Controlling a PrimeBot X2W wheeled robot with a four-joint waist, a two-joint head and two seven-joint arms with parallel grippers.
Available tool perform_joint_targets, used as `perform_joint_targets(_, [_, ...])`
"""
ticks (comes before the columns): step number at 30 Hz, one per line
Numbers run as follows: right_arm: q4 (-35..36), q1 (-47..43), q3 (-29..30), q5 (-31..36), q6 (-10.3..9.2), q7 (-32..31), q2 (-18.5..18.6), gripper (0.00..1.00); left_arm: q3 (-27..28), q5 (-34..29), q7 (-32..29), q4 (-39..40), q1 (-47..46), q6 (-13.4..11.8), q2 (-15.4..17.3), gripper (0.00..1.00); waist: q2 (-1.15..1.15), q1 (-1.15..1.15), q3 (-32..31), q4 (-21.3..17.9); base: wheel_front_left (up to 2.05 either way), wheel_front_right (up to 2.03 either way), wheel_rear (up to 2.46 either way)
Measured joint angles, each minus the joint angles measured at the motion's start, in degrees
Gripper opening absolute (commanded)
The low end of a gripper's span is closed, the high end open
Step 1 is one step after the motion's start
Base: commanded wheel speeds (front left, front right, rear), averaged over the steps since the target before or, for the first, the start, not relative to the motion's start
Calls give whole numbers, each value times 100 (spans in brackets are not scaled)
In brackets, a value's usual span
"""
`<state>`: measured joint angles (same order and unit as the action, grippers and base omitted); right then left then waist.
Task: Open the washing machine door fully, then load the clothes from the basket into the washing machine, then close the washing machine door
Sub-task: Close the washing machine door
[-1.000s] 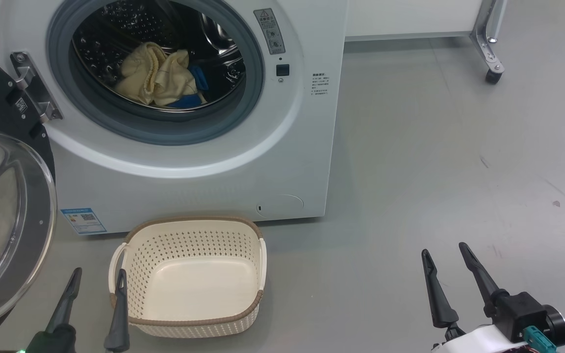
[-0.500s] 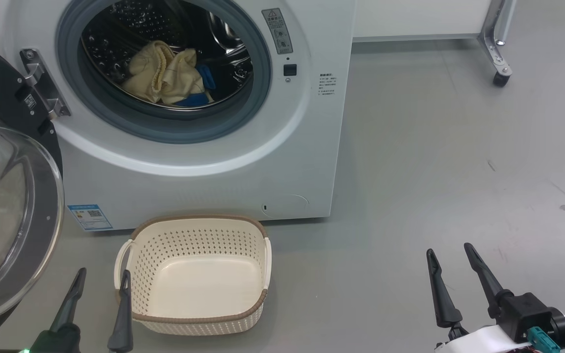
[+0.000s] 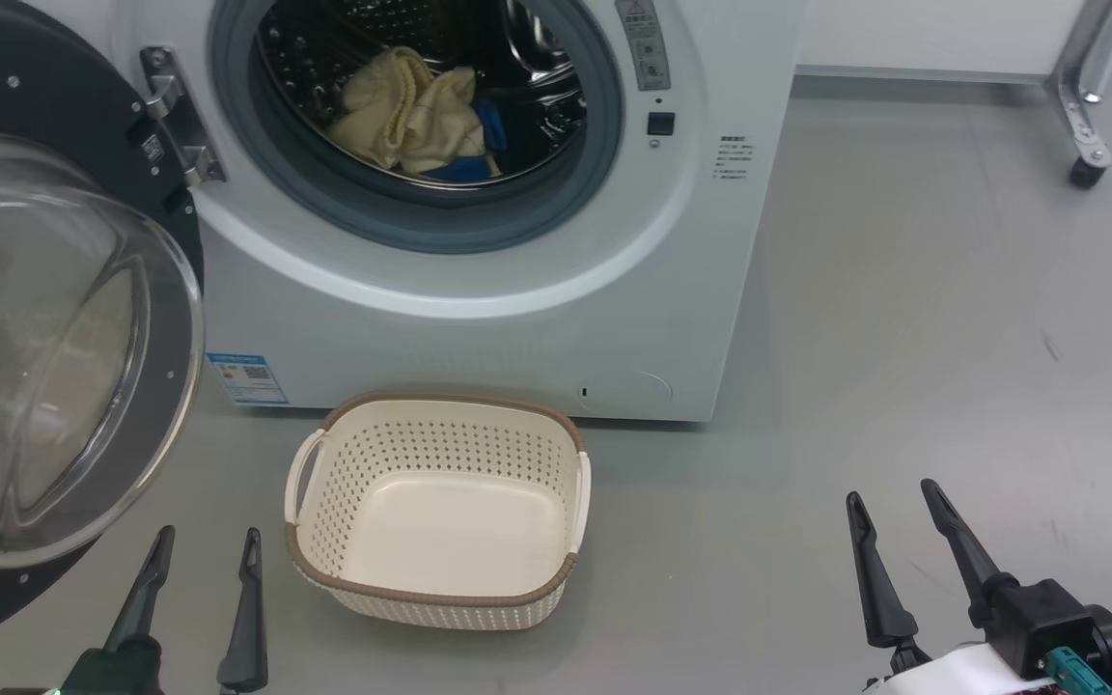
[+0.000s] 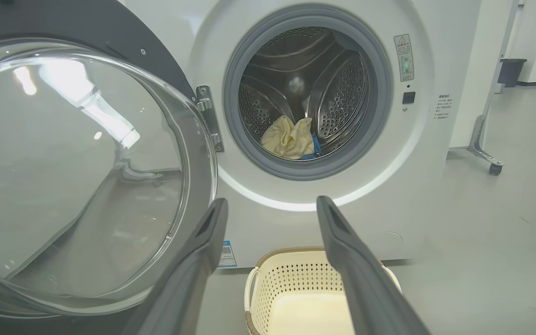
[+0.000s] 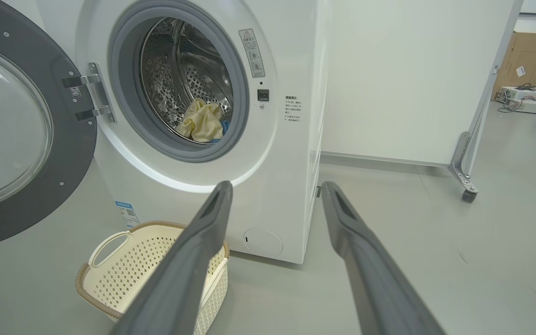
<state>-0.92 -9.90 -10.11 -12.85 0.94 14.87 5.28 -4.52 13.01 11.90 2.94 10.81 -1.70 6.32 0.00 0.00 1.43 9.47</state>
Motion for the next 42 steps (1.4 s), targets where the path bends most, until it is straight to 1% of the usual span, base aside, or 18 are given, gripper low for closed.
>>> perform_joint_targets(4, [0,9,-35,41,52,0,24,100,27,9,1,-3,0,-24,-7,100,0,0,43,276,0,0,0])
perform_joint_targets(9, [-9,41,-66,86,70,0,57,100,48,20,25,-22,0,-79,-36,100,0,0,92,650,0,0,0])
perform_joint_targets(21, [-103,114,-8,88,71,0,69,100,-43,59,53,-132,-3,-86,-122,100,0,0,125,1599,0,0,0])
perform_joint_targets(24, [-143,132,-174,90,156,-33,65,100,102,112,79,-129,3,-125,-121,100,0,0,115,1794,0,0,0])
perform_joint_targets(26, [-169,155,-232,90,196,-52,57,100,143,157,86,-129,8,-153,-121,100,0,0,104,1886,0,0,0])
perform_joint_targets(29, [-213,194,-241,90,196,-53,62,100,161,159,111,-124,14,-154,-123,100,0,0,77,1959,0,0,0])
perform_joint_targets(38, [-293,241,-299,90,212,-54,57,100,172,160,127,-115,122,-155,-123,100,0,0,30,1984,0,0,0])
perform_joint_targets(39, [-301,241,-299,90,221,-54,58,100,172,162,127,-112,122,-155,-123,96,0,0,29,1984,0,0,0])
perform_joint_targets(40, [-311,241,-299,90,225,-54,58,100,172,163,127,-109,122,-154,-123,38,0,0,27,1983,0,0,0])
perform_joint_targets(41, [-318,241,-298,90,247,-54,58,100,169,169,129,-107,122,-154,-123,3,0,0,25,1982,0,0,0])
perform_joint_targets(42, [-320,241,-298,90,247,-54,58,100,165,175,129,-104,122,-154,-123,0,0,0,23,1982,0,0,0])
